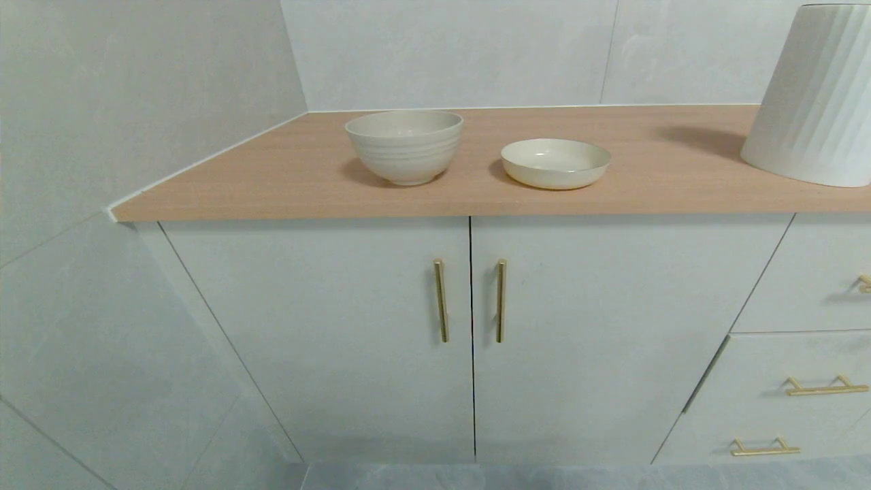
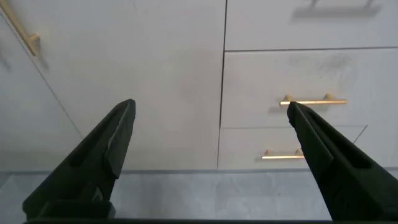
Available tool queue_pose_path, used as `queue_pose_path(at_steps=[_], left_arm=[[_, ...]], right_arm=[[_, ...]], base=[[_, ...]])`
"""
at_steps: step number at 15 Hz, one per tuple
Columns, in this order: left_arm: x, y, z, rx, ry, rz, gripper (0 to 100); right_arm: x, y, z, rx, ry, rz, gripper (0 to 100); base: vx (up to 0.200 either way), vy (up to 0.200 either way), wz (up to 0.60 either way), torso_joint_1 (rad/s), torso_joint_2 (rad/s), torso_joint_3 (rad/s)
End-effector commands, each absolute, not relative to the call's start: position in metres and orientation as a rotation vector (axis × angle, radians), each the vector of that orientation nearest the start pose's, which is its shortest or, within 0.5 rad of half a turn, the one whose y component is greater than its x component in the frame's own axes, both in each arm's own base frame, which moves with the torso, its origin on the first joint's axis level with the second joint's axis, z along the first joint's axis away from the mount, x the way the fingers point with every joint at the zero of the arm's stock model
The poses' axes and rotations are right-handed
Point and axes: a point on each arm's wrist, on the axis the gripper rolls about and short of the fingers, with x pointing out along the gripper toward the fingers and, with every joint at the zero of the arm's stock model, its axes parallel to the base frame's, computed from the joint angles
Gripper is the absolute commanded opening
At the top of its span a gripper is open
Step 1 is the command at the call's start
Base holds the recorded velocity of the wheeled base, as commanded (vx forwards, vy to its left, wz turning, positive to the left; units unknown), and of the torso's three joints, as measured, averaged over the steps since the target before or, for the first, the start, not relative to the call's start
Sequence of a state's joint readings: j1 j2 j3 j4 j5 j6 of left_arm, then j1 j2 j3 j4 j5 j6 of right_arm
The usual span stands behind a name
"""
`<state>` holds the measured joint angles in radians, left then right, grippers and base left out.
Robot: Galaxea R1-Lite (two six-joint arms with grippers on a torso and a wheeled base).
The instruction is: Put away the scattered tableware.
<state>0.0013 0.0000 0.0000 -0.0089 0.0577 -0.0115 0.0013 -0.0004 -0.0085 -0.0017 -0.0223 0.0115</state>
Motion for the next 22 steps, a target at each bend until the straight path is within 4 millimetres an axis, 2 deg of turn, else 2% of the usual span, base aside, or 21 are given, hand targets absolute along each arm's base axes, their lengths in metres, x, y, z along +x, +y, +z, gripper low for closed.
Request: queue_pose_path(at_steps=[1, 3, 5, 6, 7, 9, 10, 14, 16, 18, 19, 20, 22], left_arm=[[-0.023, 0.001, 0.076, -0.013, -0.01, 0.06, 100], [-0.023, 0.001, 0.076, -0.013, -0.01, 0.06, 100], [-0.023, 0.001, 0.076, -0.013, -0.01, 0.06, 100], [-0.023, 0.001, 0.076, -0.013, -0.01, 0.06, 100], [-0.023, 0.001, 0.076, -0.013, -0.01, 0.06, 100], [-0.023, 0.001, 0.076, -0.013, -0.01, 0.06, 100], [-0.023, 0.001, 0.076, -0.013, -0.01, 0.06, 100], [-0.023, 0.001, 0.076, -0.013, -0.01, 0.06, 100], [-0.023, 0.001, 0.076, -0.013, -0.01, 0.06, 100], [-0.023, 0.001, 0.076, -0.013, -0.01, 0.06, 100], [-0.023, 0.001, 0.076, -0.013, -0.01, 0.06, 100], [-0.023, 0.001, 0.076, -0.013, -0.01, 0.06, 100], [-0.023, 0.001, 0.076, -0.013, -0.01, 0.06, 100]], right_arm=[[-0.033, 0.0, 0.116, 0.064, -0.138, 0.017, 100], [-0.023, 0.002, 0.151, 0.092, -0.038, 0.175, 100], [-0.004, 0.004, 0.163, 0.097, 0.074, 0.298, 100], [0.029, 0.011, 0.184, 0.107, 0.195, 0.429, 100], [0.046, 0.014, 0.192, 0.115, 0.24, 0.477, 100], [0.097, 0.027, 0.208, 0.119, 0.297, 0.557, 100], [0.121, 0.041, 0.216, 0.111, 0.313, 0.629, 100], [0.175, 0.098, 0.244, 0.131, 0.359, 0.83, 100], [0.194, 0.124, 0.247, 0.125, 0.381, 0.889, 100], [0.208, 0.146, 0.235, 0.16, 0.464, 0.921, 100], [0.217, 0.154, 0.227, 0.183, 0.507, 0.926, 100], [0.233, 0.171, 0.203, 0.217, 0.586, 0.92, 100], [0.247, 0.18, 0.186, 0.235, 0.541, 0.92, 100]], base=[[0.0, 0.0, 0.0, 0.0, 0.0, 0.0], [0.0, 0.0, 0.0, 0.0, 0.0, 0.0], [0.0, 0.0, 0.0, 0.0, 0.0, 0.0], [0.0, 0.0, 0.0, 0.0, 0.0, 0.0], [0.0, 0.0, 0.0, 0.0, 0.0, 0.0], [0.0, 0.0, 0.0, 0.0, 0.0, 0.0], [0.0, 0.0, 0.0, 0.0, 0.0, 0.0], [0.0, 0.0, 0.0, 0.0, 0.0, 0.0], [0.0, 0.0, 0.0, 0.0, 0.0, 0.0], [0.0, 0.0, 0.0, 0.0, 0.0, 0.0], [0.0, 0.0, 0.0, 0.0, 0.0, 0.0], [0.0, 0.0, 0.0, 0.0, 0.0, 0.0], [0.0, 0.0, 0.0, 0.0, 0.0, 0.0]])
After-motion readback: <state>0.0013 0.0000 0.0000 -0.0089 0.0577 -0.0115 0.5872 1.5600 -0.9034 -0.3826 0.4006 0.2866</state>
